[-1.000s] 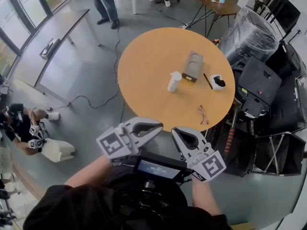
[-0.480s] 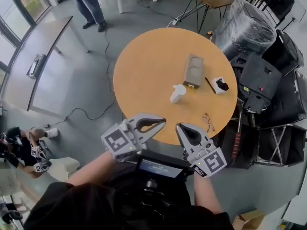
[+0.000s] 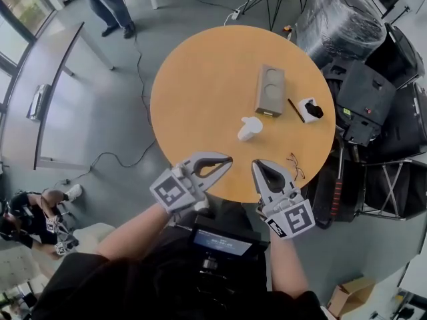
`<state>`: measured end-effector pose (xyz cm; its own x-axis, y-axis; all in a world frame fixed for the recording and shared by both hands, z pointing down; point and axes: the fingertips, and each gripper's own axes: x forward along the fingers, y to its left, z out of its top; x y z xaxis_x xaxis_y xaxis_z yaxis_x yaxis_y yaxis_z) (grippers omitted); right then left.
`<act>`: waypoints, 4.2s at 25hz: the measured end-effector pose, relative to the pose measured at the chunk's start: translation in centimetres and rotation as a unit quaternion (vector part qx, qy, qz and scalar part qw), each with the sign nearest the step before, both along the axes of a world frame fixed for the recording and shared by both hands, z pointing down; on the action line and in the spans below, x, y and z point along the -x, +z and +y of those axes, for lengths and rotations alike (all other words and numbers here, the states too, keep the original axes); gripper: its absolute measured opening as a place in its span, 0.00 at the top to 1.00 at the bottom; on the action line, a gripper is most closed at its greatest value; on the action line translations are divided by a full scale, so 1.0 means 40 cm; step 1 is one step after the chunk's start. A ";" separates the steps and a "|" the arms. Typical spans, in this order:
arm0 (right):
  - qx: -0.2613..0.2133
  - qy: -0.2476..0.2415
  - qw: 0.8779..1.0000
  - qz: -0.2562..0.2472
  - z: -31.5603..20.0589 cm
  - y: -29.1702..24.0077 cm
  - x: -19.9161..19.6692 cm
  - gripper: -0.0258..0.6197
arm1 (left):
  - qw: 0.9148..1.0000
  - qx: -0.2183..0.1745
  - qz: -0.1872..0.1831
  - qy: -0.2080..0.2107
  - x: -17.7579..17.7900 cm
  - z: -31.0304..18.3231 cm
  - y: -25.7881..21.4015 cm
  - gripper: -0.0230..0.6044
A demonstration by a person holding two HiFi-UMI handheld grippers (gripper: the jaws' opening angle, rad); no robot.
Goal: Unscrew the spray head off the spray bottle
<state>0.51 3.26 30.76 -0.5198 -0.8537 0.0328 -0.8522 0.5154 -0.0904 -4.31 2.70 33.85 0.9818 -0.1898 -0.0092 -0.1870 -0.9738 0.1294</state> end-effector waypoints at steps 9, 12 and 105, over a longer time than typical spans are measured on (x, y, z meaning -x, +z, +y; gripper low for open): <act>0.017 0.009 1.000 0.008 -0.153 0.199 -0.111 0.93 | 0.999 -0.007 -0.036 -0.024 -0.117 -0.148 0.264 0.87; 0.020 0.012 1.000 0.007 -0.197 0.268 -0.139 0.92 | 0.998 0.009 -0.053 -0.034 -0.150 -0.189 0.379 0.83; 0.015 -0.189 0.982 -0.024 -0.251 -0.036 -0.088 0.62 | 0.990 -0.045 -0.116 0.063 -0.314 -0.174 0.092 0.48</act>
<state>4.01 -6.77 29.30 -0.8005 -0.5989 0.0229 -0.5952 0.7900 -0.1469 8.25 -4.24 37.52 0.9754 -0.0740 0.2076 -0.0777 -0.9969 0.0098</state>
